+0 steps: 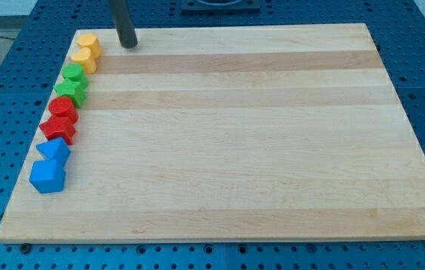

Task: Place the arm to the left of the green circle

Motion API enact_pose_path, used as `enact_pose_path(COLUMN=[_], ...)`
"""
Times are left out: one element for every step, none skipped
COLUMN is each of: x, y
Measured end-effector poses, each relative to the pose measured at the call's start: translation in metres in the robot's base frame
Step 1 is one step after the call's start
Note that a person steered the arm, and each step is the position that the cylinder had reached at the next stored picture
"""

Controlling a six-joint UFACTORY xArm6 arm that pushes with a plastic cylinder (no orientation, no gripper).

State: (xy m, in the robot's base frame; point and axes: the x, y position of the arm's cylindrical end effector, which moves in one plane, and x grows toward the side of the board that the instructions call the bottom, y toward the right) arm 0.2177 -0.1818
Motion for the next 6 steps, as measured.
enact_pose_path(x=[-0.026, -0.026, -0.026, -0.02, 0.017, 0.057], y=[-0.011, -0.05, -0.103, -0.122, -0.119, -0.119])
